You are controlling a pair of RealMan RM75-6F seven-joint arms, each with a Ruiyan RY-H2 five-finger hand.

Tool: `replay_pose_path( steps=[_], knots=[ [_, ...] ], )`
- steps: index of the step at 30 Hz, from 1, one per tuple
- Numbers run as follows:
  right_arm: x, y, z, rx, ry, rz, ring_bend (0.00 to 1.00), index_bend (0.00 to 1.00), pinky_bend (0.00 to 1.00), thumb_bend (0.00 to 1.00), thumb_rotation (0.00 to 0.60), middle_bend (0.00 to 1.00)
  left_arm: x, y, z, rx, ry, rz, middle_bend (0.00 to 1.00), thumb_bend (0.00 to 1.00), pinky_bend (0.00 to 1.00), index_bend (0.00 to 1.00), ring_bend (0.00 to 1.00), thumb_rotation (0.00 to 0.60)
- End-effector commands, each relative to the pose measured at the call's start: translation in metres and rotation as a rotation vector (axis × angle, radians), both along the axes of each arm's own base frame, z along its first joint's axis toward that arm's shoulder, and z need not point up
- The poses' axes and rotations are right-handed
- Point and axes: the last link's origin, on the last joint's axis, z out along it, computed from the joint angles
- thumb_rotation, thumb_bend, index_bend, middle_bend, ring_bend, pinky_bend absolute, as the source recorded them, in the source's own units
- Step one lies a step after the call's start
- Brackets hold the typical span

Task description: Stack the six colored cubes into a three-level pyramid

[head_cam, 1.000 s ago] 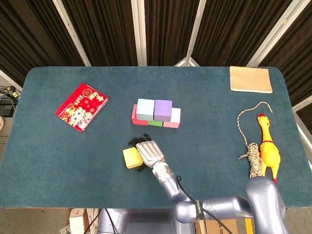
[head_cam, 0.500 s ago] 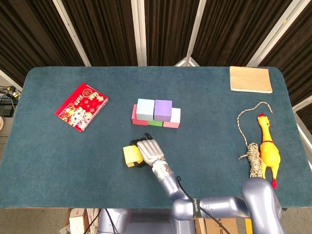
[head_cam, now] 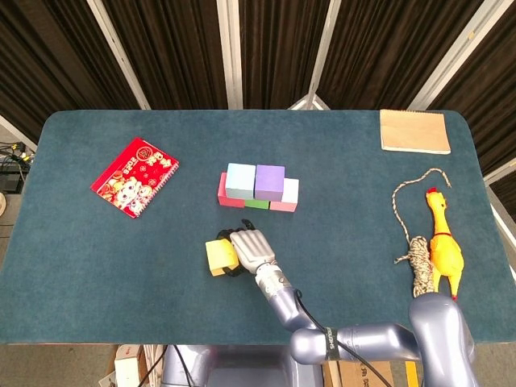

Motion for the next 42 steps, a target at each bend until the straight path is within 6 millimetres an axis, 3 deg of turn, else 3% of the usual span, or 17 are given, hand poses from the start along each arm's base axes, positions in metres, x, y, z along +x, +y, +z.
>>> replay_pose_path(
  steps=[1,11,12,17,27,35,42],
  knots=[
    [-0.001,-0.001,0.011,-0.021,-0.008,0.002,0.31,0.44,0.01,0.43,0.6,0.48,0.0,0.0,0.0,0.003,0.001,0.001,0.09,0.32,0.0,0.16,0.01,0.6],
    [-0.017,-0.006,0.049,-0.065,-0.01,-0.031,0.31,0.45,0.01,0.44,0.6,0.49,0.001,-0.001,0.001,0.015,0.007,0.001,0.09,0.32,0.0,0.16,0.01,0.6],
    [-0.027,-0.01,0.065,-0.102,0.001,-0.046,0.31,0.45,0.01,0.44,0.6,0.49,0.001,-0.001,0.001,0.012,0.009,0.003,0.09,0.32,0.0,0.16,0.01,0.6],
    [-0.048,-0.008,0.102,-0.134,0.04,-0.056,0.31,0.45,0.01,0.46,0.6,0.49,0.001,-0.001,0.002,0.021,0.011,0.003,0.09,0.32,0.0,0.16,0.01,0.6],
    [-0.088,0.001,0.148,-0.171,0.179,-0.116,0.31,0.45,0.01,0.46,0.6,0.49,0.004,-0.002,0.001,0.027,0.008,-0.003,0.09,0.32,0.0,0.16,0.01,0.6],
    [-0.081,-0.024,0.166,-0.253,0.198,-0.118,0.31,0.45,0.01,0.46,0.6,0.49,0.004,-0.001,0.001,0.029,0.007,-0.003,0.09,0.32,0.0,0.16,0.01,0.6],
    [-0.064,-0.055,0.192,-0.327,0.32,-0.132,0.31,0.45,0.01,0.46,0.6,0.49,0.001,0.0,0.003,0.034,0.005,0.008,0.09,0.32,0.0,0.16,0.01,0.6]
  ],
)
